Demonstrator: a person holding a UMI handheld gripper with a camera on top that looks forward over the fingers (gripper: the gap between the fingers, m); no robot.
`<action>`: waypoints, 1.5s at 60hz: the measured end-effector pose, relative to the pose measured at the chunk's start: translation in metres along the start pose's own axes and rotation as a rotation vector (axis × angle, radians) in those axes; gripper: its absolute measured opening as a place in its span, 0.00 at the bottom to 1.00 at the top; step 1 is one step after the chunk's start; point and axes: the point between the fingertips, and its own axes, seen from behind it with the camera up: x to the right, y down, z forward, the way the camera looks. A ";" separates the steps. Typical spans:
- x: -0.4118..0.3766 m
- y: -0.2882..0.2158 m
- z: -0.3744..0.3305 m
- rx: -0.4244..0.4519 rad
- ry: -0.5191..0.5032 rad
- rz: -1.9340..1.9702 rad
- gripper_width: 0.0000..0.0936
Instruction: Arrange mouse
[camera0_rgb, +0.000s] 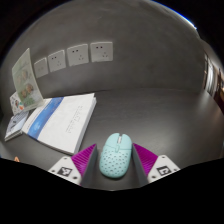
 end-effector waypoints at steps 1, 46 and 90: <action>0.002 0.000 0.000 0.001 0.007 0.006 0.70; -0.258 0.052 -0.207 0.277 -0.248 -0.034 0.42; -0.258 0.143 -0.227 0.098 -0.323 -0.025 0.90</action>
